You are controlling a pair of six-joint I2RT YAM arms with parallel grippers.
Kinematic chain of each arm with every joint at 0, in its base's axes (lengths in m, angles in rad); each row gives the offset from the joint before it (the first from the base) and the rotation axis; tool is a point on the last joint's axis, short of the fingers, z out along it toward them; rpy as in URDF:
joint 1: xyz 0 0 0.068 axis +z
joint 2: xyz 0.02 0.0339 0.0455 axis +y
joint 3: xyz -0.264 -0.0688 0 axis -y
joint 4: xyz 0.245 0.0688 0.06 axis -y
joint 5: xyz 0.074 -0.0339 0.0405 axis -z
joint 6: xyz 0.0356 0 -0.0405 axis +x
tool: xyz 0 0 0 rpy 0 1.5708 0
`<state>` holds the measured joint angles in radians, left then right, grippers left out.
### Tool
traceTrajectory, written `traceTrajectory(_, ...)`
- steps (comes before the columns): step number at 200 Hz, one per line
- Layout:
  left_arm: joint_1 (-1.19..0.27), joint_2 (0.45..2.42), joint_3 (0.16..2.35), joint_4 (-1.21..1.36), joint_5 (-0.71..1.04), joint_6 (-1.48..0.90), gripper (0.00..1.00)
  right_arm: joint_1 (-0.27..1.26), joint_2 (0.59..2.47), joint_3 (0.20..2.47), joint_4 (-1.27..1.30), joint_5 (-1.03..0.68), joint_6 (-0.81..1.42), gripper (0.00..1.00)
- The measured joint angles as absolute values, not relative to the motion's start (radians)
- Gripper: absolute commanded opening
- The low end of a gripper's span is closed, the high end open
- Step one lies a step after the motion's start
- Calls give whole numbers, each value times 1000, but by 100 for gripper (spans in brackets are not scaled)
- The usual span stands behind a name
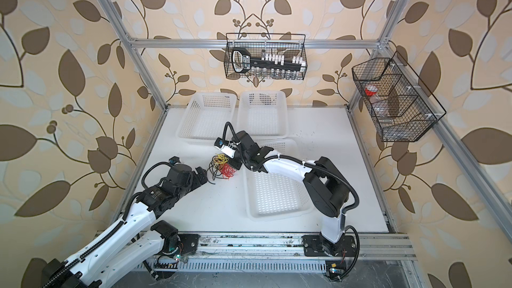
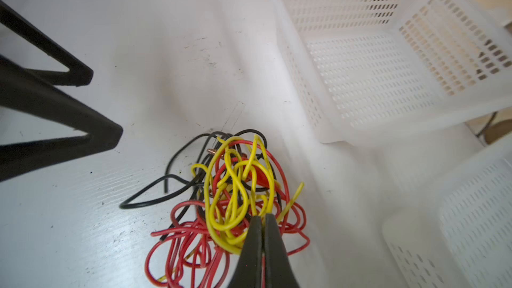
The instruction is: Untangle the cables
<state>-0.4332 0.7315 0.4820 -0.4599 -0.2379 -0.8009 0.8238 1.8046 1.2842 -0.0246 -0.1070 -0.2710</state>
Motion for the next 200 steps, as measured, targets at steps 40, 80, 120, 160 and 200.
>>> traceTrajectory(40, -433, 633, 431, -356, -184, -783, 99, 829, 1682, 1188, 50, -93, -163, 0)
traceTrajectory(80, -433, 590, 420, -239, -125, -760, 99, 851, 1683, 1173, 85, -78, -103, 0)
traceTrajectory(120, -433, 667, 420, -100, -71, -761, 98, 853, 1695, 1173, 106, -74, -18, 0)
traceTrajectory(160, -433, 798, 419, -18, -32, -768, 94, 862, 1695, 1173, 134, -80, 60, 0)
traceTrajectory(200, -433, 810, 409, 40, -28, -786, 78, 866, 1695, 1173, 160, -90, 115, 0)
